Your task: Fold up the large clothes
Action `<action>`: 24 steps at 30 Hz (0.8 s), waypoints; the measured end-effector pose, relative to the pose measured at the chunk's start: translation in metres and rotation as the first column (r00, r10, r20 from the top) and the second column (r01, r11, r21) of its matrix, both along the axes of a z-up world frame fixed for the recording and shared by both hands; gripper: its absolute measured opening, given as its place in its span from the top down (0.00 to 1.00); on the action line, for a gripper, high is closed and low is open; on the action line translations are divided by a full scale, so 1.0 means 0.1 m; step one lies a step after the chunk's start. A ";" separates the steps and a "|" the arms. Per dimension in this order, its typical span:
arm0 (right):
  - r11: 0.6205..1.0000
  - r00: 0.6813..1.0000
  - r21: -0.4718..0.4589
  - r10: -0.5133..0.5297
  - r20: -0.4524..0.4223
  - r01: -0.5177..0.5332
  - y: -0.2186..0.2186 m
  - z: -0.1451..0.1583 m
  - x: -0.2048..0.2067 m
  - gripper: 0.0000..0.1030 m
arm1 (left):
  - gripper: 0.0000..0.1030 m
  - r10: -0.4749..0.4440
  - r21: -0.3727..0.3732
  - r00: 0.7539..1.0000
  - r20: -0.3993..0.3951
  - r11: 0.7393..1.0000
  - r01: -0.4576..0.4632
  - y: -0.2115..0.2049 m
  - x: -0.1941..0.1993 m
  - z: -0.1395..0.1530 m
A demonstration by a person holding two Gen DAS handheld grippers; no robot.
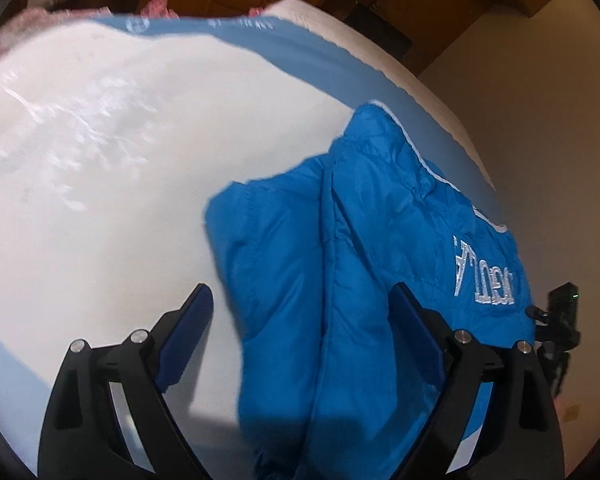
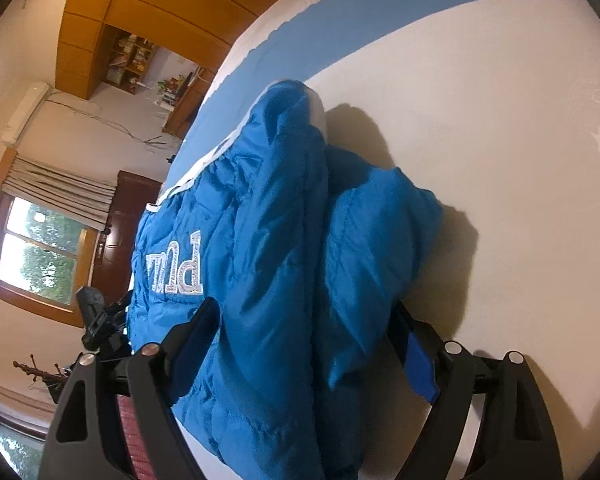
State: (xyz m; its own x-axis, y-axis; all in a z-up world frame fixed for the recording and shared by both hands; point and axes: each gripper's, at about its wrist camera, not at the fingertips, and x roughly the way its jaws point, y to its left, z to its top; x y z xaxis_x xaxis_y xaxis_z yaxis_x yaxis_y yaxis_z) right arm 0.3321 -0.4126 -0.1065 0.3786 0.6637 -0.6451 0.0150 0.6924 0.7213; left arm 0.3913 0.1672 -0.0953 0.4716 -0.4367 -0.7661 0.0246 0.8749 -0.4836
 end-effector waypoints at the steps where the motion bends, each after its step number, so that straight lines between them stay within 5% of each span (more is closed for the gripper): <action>1: 1.000 1.000 0.007 0.007 0.003 -0.007 0.01 -0.01 0.02 0.18 | 0.13 -0.005 -0.021 1.000 -0.010 1.000 0.005 -0.01 0.04 -0.03; 3: 1.000 1.000 0.010 0.016 0.010 -0.016 0.03 -0.03 0.08 0.18 | 0.24 -0.012 -0.034 1.000 -0.017 0.999 0.012 -0.04 0.07 -0.05; 4: 1.000 1.000 0.006 0.023 0.016 -0.023 0.05 -0.03 0.10 0.19 | 0.38 -0.020 -0.056 1.000 -0.021 0.998 0.019 -0.08 0.07 -0.04; 8: 0.999 0.999 -0.033 0.036 0.022 -0.035 0.18 -0.01 0.09 0.51 | 0.68 -0.006 -0.037 1.000 0.007 0.999 0.006 -0.20 0.01 0.06; 11: 1.000 0.999 0.009 0.019 0.039 -0.020 0.16 0.06 0.02 0.69 | 0.79 0.011 -0.004 0.999 0.038 1.000 -0.011 -0.28 -0.09 0.16; 15: 1.000 0.997 0.020 0.013 0.082 -0.015 0.16 0.29 -0.13 0.78 | 0.83 0.043 -0.008 0.996 0.084 0.999 -0.042 -0.32 -0.26 0.34; 24: 0.999 0.991 0.028 0.028 0.130 -0.032 0.15 0.81 -0.80 0.80 | 0.85 0.002 -0.059 0.988 0.153 0.998 0.007 -0.46 -0.91 0.75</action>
State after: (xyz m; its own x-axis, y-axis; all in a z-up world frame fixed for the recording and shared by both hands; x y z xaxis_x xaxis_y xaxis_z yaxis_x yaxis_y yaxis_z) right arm 0.2518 -0.3978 -0.0256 0.4374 0.6944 -0.5714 -0.1000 0.6690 0.7365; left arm 0.3000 0.1217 -0.0200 0.5795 -0.4810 -0.6579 0.1046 0.8445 -0.5253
